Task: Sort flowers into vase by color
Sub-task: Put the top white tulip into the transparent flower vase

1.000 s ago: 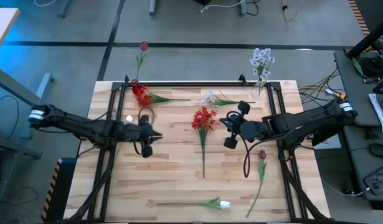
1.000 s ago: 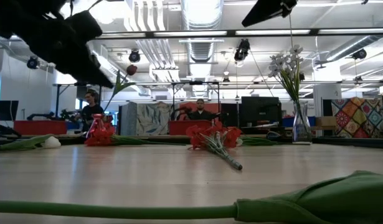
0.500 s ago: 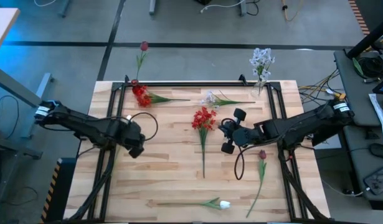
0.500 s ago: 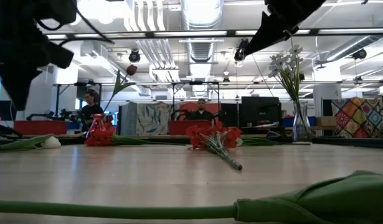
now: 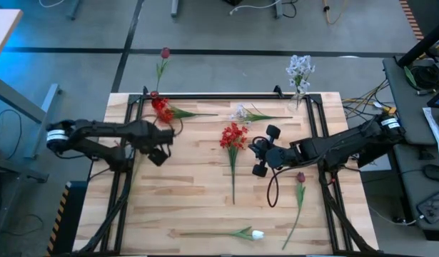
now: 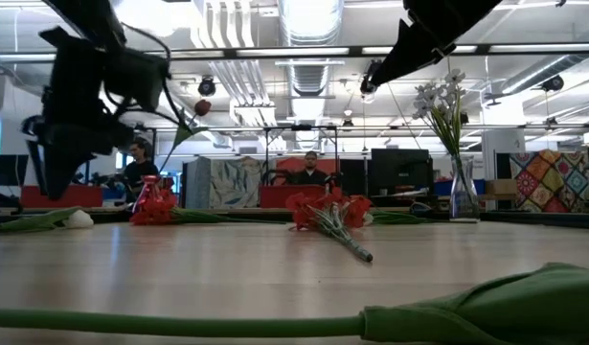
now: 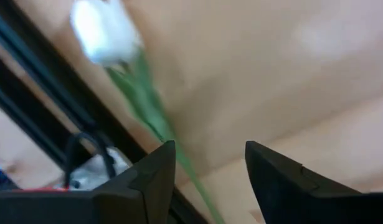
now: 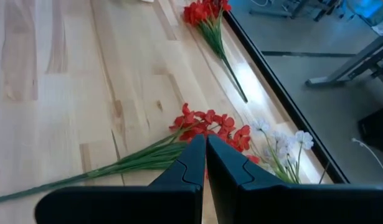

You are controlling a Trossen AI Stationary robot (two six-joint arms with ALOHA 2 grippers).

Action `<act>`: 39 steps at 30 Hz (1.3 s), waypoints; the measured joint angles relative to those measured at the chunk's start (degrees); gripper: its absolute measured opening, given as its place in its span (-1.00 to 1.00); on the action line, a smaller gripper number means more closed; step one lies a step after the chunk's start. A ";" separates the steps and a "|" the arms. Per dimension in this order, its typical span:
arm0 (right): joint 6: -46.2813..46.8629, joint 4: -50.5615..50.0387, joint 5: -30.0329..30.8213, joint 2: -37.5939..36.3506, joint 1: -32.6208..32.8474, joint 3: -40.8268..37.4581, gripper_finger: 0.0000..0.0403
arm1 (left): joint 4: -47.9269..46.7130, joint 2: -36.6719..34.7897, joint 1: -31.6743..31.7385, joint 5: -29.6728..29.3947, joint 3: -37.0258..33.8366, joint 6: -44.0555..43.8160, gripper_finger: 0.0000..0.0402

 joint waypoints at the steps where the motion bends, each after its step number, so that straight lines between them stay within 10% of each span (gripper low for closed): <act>1: 0.00 0.00 0.02 0.00 0.00 0.00 -0.95 | 0.01 0.46 2.36 -0.38 0.14 1.64 -0.10; 13: 0.00 0.08 0.06 0.00 0.00 0.00 -0.95 | 2.74 7.07 20.74 -0.16 0.38 15.64 -0.09; 26: 0.83 0.10 0.04 0.00 0.03 0.00 -0.95 | 9.19 13.52 23.71 5.14 0.38 17.80 -0.19; 39: 0.59 0.06 0.09 0.00 0.15 0.00 -0.95 | 10.70 4.91 22.39 6.70 0.36 19.99 -0.91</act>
